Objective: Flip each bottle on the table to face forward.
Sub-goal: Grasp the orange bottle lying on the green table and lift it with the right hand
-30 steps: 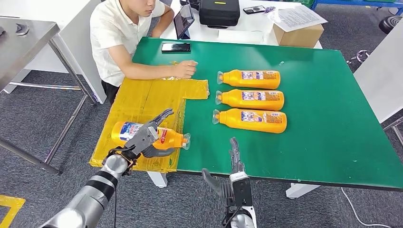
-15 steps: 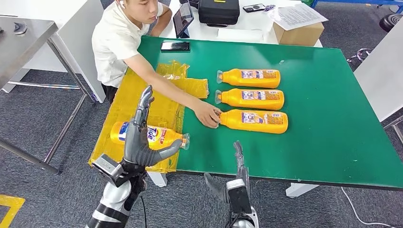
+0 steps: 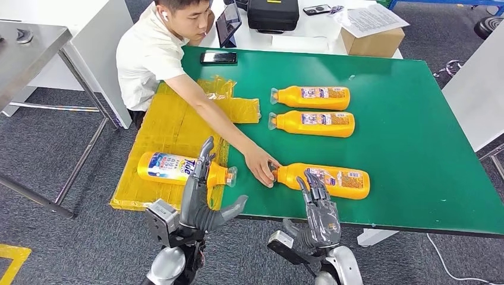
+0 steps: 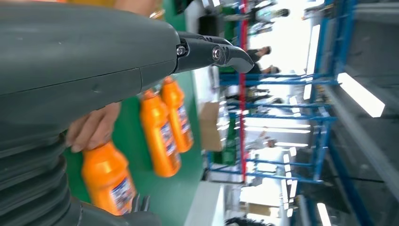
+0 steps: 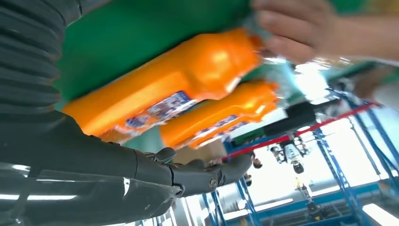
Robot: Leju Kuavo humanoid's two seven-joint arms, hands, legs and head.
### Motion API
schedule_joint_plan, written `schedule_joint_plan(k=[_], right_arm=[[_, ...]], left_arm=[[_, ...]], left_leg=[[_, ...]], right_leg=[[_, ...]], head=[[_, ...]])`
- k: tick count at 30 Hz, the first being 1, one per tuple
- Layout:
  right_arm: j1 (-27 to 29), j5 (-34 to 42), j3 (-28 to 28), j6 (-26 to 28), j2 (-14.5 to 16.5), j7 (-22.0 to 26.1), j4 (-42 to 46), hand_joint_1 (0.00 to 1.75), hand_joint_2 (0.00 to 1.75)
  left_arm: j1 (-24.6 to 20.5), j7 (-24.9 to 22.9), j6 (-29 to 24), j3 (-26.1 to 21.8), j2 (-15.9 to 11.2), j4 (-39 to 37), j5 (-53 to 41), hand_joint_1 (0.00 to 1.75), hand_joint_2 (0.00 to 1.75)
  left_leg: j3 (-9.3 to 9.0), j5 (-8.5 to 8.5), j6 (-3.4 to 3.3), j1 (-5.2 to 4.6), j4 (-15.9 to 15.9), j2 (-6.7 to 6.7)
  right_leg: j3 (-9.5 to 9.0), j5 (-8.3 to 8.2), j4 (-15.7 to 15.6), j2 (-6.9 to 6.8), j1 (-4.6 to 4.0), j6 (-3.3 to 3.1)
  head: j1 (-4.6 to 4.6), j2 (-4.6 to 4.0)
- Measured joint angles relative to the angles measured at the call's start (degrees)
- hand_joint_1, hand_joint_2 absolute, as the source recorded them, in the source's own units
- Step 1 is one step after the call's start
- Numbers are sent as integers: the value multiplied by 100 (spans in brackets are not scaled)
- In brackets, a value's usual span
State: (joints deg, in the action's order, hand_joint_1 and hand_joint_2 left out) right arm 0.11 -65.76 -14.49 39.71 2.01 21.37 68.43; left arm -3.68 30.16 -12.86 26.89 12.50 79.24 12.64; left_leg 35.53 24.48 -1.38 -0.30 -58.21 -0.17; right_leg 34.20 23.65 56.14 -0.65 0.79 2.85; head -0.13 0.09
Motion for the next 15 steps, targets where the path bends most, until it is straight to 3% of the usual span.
schedule_joint_plan(k=[4, 8, 15], right_arm=[[-435, -829, 54, -8, -480, -1141, -197, 0, 175], [-930, -863, 24, -107, -903, -1377, -537, 0, 175], [-1495, -1040, -153, -407, -1139, -1889, -945, 0, 175]], left_arm=[[71, 93, -224, 108, 0, -175, -190, 0, 175], [79, 186, -377, 221, 2, -239, -337, 0, 175], [74, 85, -388, 363, 4, -231, -365, 0, 175]], left_leg=[[2, -2, -3, -1, 0, -2], [1, -4, -6, -7, -2, 1], [1, -5, -6, -2, -3, -1]], right_leg=[[-1, 0, 0, -1, 1, 0], [-4, -8, -1, 0, 5, 7], [-2, -8, 1, -1, 1, 8]], head=[[1, 0], [2, 0], [-1, 0]])
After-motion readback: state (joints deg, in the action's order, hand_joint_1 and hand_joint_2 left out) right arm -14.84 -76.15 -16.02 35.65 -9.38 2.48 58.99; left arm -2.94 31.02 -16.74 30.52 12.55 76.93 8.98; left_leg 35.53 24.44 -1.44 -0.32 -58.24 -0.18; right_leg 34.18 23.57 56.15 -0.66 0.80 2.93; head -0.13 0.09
